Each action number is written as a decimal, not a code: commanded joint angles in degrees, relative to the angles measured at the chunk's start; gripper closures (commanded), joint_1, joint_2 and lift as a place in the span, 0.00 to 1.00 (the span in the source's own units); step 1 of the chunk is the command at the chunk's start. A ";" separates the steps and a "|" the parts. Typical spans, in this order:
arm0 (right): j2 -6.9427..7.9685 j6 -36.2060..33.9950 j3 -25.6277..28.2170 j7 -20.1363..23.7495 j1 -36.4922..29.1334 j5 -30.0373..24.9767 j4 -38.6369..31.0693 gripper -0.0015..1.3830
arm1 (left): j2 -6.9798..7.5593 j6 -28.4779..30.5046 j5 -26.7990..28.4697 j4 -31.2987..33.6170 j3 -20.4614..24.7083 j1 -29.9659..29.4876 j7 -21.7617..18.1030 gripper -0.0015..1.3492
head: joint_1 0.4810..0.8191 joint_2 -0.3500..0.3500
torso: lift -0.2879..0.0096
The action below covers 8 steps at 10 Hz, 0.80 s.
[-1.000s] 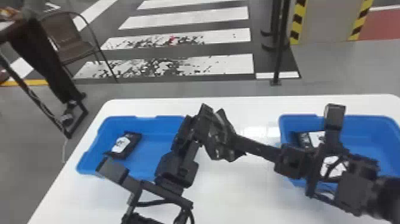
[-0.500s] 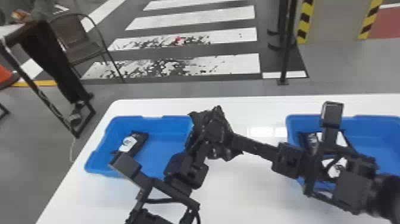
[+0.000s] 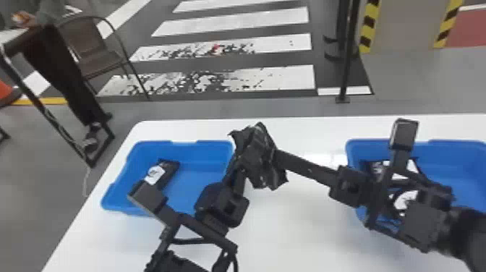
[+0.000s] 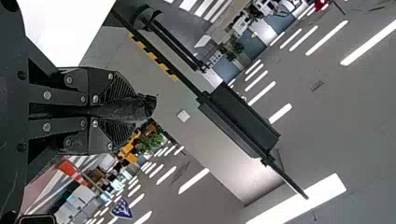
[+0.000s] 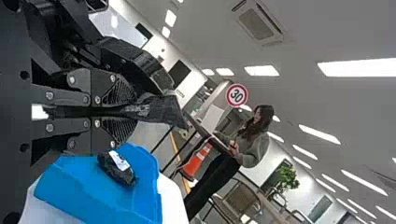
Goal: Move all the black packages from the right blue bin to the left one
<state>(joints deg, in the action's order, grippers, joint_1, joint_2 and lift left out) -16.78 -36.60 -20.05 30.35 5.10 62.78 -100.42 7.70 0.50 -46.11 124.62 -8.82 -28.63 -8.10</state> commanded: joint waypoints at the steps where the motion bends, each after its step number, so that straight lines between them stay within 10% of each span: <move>1: 0.08 1.31 -0.29 0.15 -0.18 0.29 1.77 0.50 | -0.41 -0.22 2.58 -0.52 2.54 0.65 0.10 0.90 | 0.63 0.82 | 0.45; 3: -0.01 2.57 0.96 0.15 -2.14 -0.05 2.48 0.05 | -1.11 -3.87 15.60 -9.52 10.31 4.45 1.42 0.90 | 0.63 0.86 | 0.45; 6: -0.01 4.96 6.56 0.15 -4.11 -9.99 -0.05 0.12 | -1.28 -15.12 37.31 -28.78 19.79 13.45 7.13 0.90 | 0.63 1.00 | 0.45; 7: 0.08 3.98 9.08 0.06 -4.82 -14.56 -1.74 0.12 | -1.11 -15.12 36.40 -29.91 19.79 13.45 8.89 0.73 | 0.63 1.00 | 0.45; 8: 0.52 3.56 13.19 -0.56 -6.64 -21.53 -5.26 0.12 | -1.20 -17.09 33.09 -29.91 19.22 12.75 8.89 0.28 | 0.63 1.00 | 0.45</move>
<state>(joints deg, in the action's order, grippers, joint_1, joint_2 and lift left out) -16.53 -32.69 -9.26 29.75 -0.53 45.42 -103.68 6.52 -15.37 -11.36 94.95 10.61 -15.54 0.86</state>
